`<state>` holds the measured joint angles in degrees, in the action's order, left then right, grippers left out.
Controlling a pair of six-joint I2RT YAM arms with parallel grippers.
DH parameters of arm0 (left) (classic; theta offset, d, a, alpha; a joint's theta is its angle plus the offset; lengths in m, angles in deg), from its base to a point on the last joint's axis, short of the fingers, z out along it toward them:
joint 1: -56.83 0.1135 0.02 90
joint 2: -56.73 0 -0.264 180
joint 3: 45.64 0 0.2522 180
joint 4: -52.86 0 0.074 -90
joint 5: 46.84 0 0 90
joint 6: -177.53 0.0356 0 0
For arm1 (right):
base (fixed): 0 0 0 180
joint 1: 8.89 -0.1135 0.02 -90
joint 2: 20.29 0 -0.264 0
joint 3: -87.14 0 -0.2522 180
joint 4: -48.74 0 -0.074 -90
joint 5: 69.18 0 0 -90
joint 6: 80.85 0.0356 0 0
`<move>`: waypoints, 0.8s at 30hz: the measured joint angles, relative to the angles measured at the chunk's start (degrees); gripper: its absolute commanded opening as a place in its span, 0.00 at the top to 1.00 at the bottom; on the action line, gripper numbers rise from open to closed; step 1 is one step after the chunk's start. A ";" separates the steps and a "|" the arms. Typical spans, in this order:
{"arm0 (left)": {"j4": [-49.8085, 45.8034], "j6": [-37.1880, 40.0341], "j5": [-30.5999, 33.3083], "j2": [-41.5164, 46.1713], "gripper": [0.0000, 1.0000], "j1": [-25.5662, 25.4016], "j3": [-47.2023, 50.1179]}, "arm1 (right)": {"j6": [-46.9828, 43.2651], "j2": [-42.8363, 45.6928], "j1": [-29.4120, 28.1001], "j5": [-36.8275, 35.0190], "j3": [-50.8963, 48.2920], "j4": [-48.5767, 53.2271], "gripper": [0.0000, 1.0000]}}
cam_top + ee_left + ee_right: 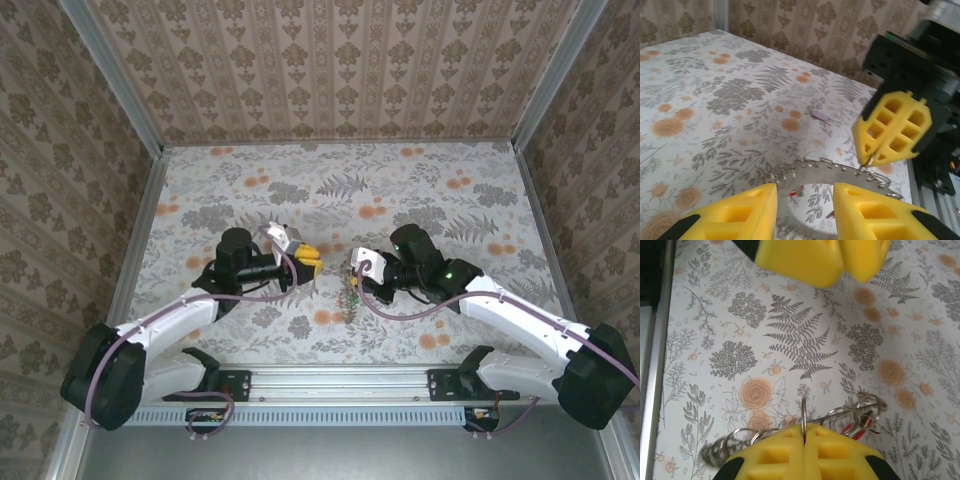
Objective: Put the keys on the keyring
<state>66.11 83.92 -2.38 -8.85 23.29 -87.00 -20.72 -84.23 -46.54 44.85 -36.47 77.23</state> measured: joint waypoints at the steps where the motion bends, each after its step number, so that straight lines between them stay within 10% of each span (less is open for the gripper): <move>1: -0.81 1.55 -0.81 -0.35 0.66 -0.57 -0.39 | -0.02 -0.39 0.35 0.81 0.00 0.00 1.00; 24: -12.37 22.14 -5.27 -12.02 0.68 -6.93 -11.06 | -0.39 -3.34 2.91 5.03 0.02 -2.10 1.00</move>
<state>53.73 106.06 -7.65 -20.87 16.36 -98.06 -21.11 -87.58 -43.63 49.88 -36.45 75.13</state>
